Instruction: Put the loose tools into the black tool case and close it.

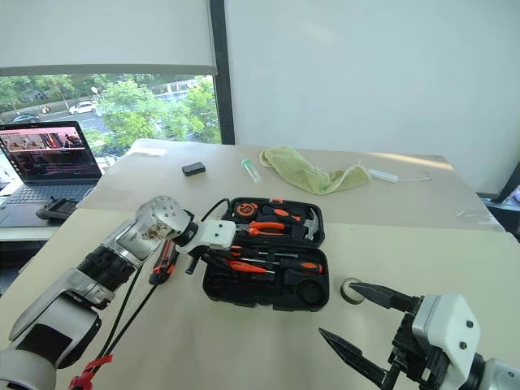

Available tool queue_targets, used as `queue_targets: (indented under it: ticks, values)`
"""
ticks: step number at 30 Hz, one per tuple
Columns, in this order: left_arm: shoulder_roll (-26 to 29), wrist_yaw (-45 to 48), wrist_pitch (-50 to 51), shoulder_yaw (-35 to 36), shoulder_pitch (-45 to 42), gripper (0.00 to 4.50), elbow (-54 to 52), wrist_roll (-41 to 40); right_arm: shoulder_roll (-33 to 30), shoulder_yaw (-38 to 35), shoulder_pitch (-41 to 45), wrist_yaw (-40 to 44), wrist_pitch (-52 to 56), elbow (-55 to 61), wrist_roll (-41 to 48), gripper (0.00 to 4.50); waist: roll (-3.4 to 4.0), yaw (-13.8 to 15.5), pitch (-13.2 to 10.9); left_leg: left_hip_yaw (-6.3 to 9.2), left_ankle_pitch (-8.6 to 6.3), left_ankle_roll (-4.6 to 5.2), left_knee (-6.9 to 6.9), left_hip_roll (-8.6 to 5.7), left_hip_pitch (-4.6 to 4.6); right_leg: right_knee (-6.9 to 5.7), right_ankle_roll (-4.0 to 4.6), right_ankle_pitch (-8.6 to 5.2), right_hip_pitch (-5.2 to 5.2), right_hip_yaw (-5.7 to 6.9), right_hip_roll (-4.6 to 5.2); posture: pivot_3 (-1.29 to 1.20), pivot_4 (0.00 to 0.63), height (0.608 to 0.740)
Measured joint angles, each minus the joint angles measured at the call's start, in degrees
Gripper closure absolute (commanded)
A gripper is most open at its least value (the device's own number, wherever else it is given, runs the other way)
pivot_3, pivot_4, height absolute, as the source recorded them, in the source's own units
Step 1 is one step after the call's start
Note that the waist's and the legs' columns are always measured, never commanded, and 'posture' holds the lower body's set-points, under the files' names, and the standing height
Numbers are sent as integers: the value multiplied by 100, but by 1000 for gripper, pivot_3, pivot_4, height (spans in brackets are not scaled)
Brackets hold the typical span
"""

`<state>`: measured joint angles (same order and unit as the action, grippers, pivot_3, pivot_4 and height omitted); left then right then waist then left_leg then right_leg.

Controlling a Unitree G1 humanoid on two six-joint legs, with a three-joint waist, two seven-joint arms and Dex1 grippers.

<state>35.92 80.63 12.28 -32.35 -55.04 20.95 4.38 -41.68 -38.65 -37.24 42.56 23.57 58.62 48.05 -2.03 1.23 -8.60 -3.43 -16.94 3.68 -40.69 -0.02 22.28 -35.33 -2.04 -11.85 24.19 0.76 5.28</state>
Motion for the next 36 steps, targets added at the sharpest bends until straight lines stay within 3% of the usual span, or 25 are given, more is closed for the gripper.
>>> queue_targets:
  ticks: [11,29,36]
  values:
    - [157,-3,1018,38,8,4072,-494,167,-2,-46,-236,111,-142,0,0,0,0,-48,0,0,0,0,-13,2,3,-17,-1,-2,7,-3,0,0,150,740]
    - [157,-5,373,156,207,4072,-648,261,-67,-140,-206,105,-141,0,39,0,0,-36,0,0,-5,8,-13,-1,5,-12,-6,-6,5,-3,6,0,150,740]
    - [96,5,670,158,218,4072,-783,281,-84,-142,-216,79,-141,0,46,0,0,-32,0,-1,-7,11,-15,-3,6,-10,-9,-7,4,-2,6,0,150,740]
